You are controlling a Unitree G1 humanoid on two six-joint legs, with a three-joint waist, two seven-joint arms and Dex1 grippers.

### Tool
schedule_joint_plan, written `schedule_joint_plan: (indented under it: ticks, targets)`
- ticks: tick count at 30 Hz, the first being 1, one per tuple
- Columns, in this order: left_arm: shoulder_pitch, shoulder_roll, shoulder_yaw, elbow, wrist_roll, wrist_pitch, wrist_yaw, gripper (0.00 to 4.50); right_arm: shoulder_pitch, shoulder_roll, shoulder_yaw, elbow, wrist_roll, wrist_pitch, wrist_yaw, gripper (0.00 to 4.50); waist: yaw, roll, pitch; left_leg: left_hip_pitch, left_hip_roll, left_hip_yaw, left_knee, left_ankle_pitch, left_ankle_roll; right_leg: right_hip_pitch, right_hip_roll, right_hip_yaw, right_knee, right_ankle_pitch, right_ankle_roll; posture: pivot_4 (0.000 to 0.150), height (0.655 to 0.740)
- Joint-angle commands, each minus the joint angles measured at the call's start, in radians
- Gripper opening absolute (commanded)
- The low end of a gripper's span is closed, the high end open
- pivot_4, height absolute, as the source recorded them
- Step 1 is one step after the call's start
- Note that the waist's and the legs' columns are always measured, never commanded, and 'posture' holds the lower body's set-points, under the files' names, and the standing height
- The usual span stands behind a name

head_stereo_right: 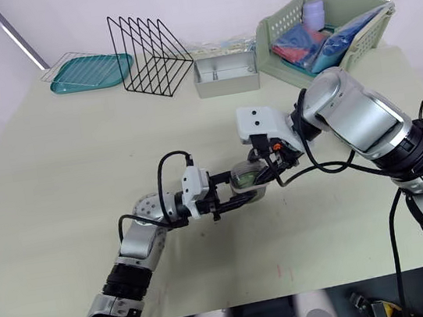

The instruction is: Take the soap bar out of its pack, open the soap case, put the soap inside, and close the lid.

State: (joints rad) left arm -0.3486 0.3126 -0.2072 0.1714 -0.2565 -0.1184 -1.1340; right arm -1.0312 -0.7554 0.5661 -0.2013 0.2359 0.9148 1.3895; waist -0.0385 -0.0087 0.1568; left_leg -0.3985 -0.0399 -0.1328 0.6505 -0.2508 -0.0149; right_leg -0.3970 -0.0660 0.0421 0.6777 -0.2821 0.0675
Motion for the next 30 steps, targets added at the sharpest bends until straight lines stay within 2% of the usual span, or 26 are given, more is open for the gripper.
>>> schedule_joint_plan:
  ticks: [1, 2, 30]
  targets:
    - [-0.016, -0.008, 0.004, -0.049, -0.019, -0.031, 0.0, 1.9, 0.025, 0.0, 0.022, -0.001, -0.013, 0.002, -0.008, 3.26, 0.001, 0.0, 0.0, 0.0, 0.0, 0.0, 0.0, 0.0, 0.0, 0.0, 0.0, 0.0, 0.0, 0.0, 0.0, 0.15, 0.74]
    - [-0.015, -0.008, 0.003, -0.049, -0.018, -0.031, 0.0, 1.9, 0.026, 0.0, 0.021, -0.002, -0.014, 0.001, -0.009, 3.45, 0.001, 0.001, 0.001, 0.0, 0.0, 0.0, 0.0, 0.0, 0.0, 0.0, 0.0, 0.0, 0.0, 0.0, 0.0, 0.15, 0.74]
    - [-0.004, -0.009, -0.008, -0.06, -0.013, -0.027, 0.0, 1.9, 0.002, -0.007, -0.004, -0.02, -0.018, -0.003, -0.014, 3.45, 0.001, 0.001, 0.002, -0.001, 0.0, 0.0, 0.0, 0.0, 0.0, 0.0, 0.0, 0.0, 0.0, 0.0, 0.0, 0.15, 0.74]
